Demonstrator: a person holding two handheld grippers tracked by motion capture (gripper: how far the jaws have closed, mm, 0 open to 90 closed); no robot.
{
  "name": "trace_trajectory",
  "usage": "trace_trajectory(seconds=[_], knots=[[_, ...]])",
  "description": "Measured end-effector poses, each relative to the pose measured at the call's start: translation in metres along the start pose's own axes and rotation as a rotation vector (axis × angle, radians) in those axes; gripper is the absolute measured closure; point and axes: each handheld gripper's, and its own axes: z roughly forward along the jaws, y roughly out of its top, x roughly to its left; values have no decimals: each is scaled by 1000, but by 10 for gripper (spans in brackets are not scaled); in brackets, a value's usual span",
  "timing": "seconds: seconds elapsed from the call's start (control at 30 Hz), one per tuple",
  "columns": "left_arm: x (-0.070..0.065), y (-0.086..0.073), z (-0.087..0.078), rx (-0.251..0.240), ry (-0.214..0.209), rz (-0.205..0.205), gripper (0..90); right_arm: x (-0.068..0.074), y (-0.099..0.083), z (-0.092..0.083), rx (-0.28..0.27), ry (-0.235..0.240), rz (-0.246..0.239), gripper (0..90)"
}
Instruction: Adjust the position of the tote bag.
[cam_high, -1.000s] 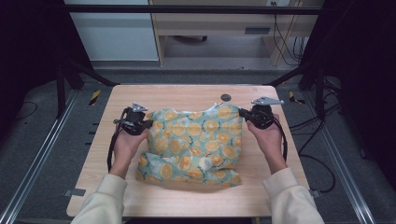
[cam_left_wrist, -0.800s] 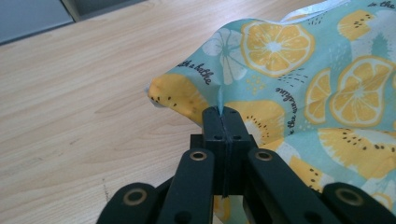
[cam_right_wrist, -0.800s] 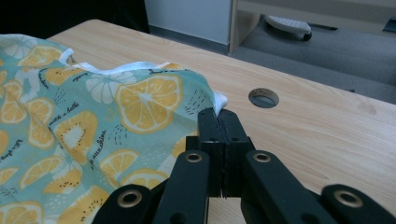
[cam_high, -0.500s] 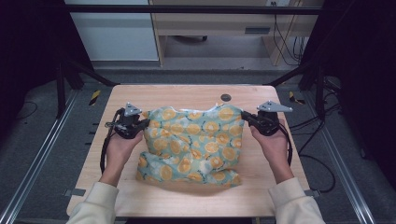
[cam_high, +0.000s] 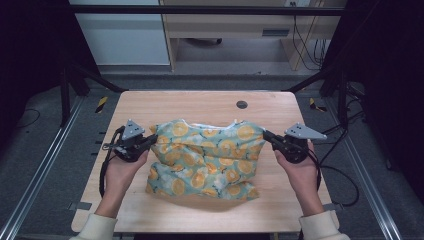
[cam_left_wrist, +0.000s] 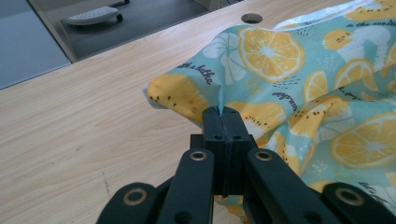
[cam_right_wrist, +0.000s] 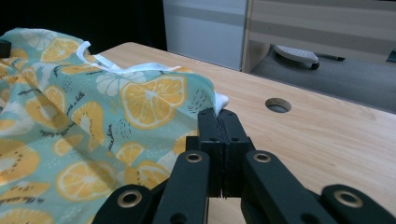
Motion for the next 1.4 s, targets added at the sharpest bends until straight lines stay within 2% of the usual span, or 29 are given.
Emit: trace_trajectory(seconds=[0.07, 0.27, 0.5, 0.7, 0.73, 0.8, 0.83, 0.87, 0.93, 1.03, 1.1, 1.17, 1.27, 1.3, 1.33, 1.37, 1.4], knots=[[-3, -4, -6, -6, 3, 7, 900, 3, -4, -3, 1, 1, 1, 897], [-8, -13, -21, -37, -5, -11, 900, 12, -8, -13, -18, 18, 5, 897], [-19, -32, -43, -98, -17, -14, 900, 27, -17, -35, -42, 39, 6, 897], [-26, -47, -58, -106, -38, 1, 900, 40, -32, -50, -46, 72, 18, 897], [-27, -57, -65, -106, -52, -9, 900, 43, -35, -53, -42, 81, 23, 897], [-30, -67, -69, -95, -64, -6, 900, 49, -41, -57, -31, 97, 20, 896], [-30, -67, -69, -95, -64, -6, 900, 49, -41, -57, -31, 97, 20, 896], [-32, -75, -72, -87, -74, 0, 900, 54, -46, -61, -30, 115, 32, 896], [-35, -81, -76, -87, -90, 1, 900, 58, -52, -64, -16, 121, 16, 896], [-37, -85, -80, -85, -108, 11, 900, 59, -57, -68, -10, 129, 22, 896], [-40, -94, -83, -76, -156, 1, 900, 61, -64, -72, 13, 135, 9, 896], [-42, -101, -81, -44, -195, 5, 900, 61, -68, -75, 31, 142, 5, 896], [-45, -110, -75, 8, -226, 21, 900, 60, -75, -77, 63, 160, 4, 895], [-45, -110, -75, 8, -226, 21, 900, 60, -77, -77, 73, 161, -6, 895], [-48, -114, -69, 48, -235, 38, 900, 61, -79, -77, 90, 165, -15, 894], [-48, -114, -69, 48, -235, 38, 900, 61, -79, -77, 90, 165, -15, 894], [-52, -116, -62, 88, -239, 62, 900, 60, -83, -74, 128, 166, -41, 894]])
